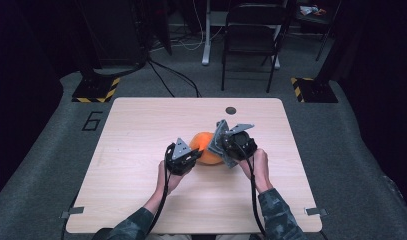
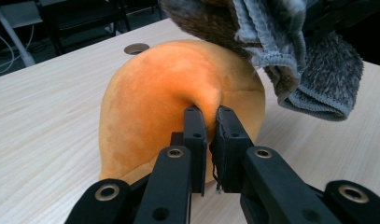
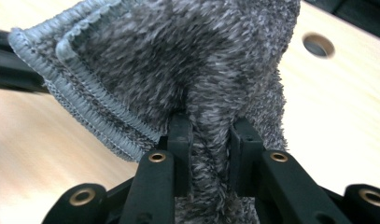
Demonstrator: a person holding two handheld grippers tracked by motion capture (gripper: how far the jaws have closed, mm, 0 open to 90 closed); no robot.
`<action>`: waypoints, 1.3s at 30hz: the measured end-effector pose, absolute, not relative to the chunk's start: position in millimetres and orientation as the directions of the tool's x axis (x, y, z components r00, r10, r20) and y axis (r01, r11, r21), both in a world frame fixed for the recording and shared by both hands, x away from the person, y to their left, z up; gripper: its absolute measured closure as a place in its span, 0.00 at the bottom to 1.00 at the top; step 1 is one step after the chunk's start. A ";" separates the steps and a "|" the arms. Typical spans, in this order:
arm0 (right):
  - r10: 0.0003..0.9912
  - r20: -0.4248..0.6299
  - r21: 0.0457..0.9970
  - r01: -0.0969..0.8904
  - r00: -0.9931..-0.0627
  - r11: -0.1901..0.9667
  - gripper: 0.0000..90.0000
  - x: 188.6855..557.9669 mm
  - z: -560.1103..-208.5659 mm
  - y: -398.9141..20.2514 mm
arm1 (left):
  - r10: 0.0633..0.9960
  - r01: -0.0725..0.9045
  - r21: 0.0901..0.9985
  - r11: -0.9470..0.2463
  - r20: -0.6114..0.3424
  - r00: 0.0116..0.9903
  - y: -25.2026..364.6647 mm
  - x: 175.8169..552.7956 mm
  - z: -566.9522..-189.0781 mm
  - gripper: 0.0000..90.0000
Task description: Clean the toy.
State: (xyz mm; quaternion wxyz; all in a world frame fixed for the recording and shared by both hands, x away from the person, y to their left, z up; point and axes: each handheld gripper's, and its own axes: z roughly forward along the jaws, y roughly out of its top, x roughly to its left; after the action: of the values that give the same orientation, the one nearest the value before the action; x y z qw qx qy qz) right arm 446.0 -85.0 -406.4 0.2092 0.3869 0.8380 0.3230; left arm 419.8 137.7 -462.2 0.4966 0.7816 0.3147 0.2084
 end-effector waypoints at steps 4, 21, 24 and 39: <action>0.750 -0.134 0.704 0.471 -0.647 0.532 0.82 443.0 -401.7 -66.5 | 0.694 0.288 0.910 -0.298 -0.001 0.720 137.2 419.4 -462.3 0.94; 0.799 -0.143 0.643 0.559 -0.584 0.523 0.82 456.9 -432.4 -83.7 | 0.697 0.298 0.909 -0.291 -0.011 0.717 139.4 422.0 -465.0 0.94; 0.817 -0.124 0.621 0.599 -0.563 0.506 0.82 463.2 -444.3 -91.5 | 0.694 0.302 0.906 -0.296 -0.013 0.720 139.4 422.0 -464.9 0.94; 0.839 -0.094 0.613 0.633 -0.536 0.473 0.82 467.3 -446.4 -103.4 | 0.699 0.305 0.907 -0.290 -0.017 0.715 141.2 423.2 -465.0 0.94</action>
State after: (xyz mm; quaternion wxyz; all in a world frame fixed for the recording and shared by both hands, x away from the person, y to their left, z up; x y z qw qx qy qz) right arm 467.3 -103.4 -446.4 0.1954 0.4404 0.8356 0.2638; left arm 423.2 141.2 -465.0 0.5011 0.7788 0.3223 0.1963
